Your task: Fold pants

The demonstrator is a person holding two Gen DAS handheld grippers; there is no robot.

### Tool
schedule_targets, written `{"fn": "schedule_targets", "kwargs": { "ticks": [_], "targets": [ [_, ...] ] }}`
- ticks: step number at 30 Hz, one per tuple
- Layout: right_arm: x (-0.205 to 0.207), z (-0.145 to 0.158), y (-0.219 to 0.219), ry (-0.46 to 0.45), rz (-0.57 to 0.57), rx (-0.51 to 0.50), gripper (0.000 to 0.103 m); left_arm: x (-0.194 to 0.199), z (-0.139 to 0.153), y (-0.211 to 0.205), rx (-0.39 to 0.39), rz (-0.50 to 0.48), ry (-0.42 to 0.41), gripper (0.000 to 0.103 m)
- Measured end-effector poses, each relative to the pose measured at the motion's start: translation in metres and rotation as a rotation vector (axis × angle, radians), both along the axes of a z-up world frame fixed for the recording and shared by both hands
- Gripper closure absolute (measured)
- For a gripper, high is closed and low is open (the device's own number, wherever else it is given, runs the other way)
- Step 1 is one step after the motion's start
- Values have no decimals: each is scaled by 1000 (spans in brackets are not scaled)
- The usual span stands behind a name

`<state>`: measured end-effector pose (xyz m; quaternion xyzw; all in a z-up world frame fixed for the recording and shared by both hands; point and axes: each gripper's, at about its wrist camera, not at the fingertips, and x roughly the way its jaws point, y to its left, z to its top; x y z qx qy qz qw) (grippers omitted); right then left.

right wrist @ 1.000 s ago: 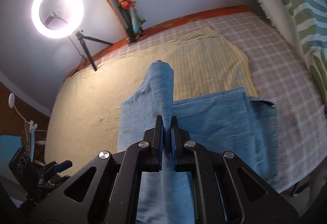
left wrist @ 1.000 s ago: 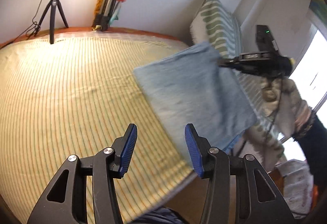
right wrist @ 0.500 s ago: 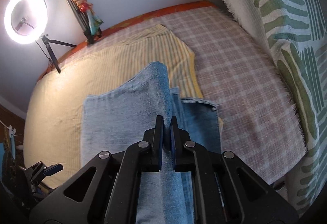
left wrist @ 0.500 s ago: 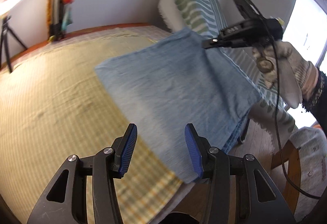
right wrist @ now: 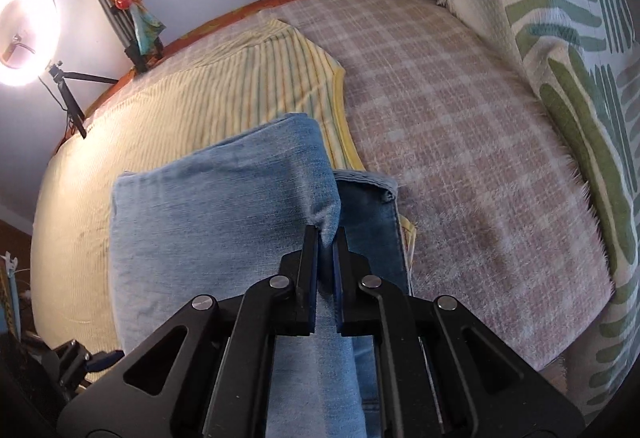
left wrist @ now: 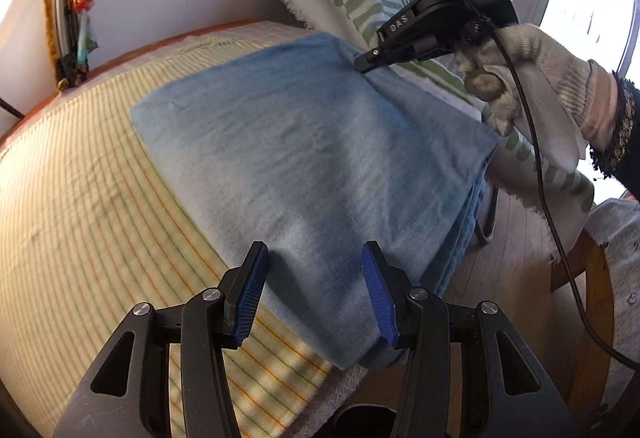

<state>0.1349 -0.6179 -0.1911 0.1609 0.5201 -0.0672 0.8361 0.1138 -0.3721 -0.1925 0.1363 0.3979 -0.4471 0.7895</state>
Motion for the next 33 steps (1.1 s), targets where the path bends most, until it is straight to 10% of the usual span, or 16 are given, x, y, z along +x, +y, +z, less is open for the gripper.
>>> {"fn": "schedule_targets", "kwargs": {
  "ticks": [11,16,23,26,33],
  "targets": [
    [-32,23,-7,-73,-24,-50,74,-17,15,-4,-8,-6,-66,56],
    [-80,23,-10,-92,1,82,70,-25,17,-13,-16,-30,-106,56],
    [-117,-10,-7,-30,3,200,76,-17,12,-18,-12,-16,-77,56],
    [-120,-6,1,-37,35,152,94,-15,7,-21,2,-17,-67,56],
    [-109,-16,21,54,137,-23,95,-8,17,-8,-21,1,33,56]
  ]
}}
